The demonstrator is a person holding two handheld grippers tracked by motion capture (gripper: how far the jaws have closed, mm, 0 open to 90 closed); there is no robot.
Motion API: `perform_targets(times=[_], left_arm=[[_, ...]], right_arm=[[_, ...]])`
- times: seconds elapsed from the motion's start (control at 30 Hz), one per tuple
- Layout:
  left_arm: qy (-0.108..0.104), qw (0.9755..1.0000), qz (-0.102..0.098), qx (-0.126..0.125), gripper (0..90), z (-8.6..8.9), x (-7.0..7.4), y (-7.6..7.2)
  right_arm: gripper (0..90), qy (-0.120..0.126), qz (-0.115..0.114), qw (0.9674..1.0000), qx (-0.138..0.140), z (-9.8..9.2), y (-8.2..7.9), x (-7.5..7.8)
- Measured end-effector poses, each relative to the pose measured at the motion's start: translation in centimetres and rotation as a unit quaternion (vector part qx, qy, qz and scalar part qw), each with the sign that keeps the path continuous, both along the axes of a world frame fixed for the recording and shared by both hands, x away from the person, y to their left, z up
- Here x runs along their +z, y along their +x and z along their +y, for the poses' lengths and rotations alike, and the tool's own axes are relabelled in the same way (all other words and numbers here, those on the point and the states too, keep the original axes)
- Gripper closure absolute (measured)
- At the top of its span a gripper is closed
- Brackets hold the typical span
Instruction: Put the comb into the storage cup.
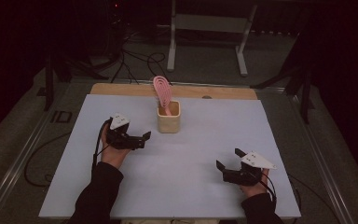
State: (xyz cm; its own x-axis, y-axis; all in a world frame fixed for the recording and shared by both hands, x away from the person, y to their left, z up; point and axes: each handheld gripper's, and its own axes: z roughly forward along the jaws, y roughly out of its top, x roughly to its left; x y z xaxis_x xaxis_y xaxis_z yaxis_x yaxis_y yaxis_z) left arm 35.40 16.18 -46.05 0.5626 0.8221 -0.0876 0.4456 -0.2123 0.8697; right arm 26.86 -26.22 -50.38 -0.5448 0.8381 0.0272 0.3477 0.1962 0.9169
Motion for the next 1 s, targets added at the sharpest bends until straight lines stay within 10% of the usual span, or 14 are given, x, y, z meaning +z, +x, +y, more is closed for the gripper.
perform_targets(times=[1.0], left_arm=[[0.001,0.9987,-0.043,0.028,0.2,5.8,-2.4,-6.3]], right_arm=[[9.5,0.015,-0.011,0.9998,-0.001,-0.3,-0.4,0.5]])
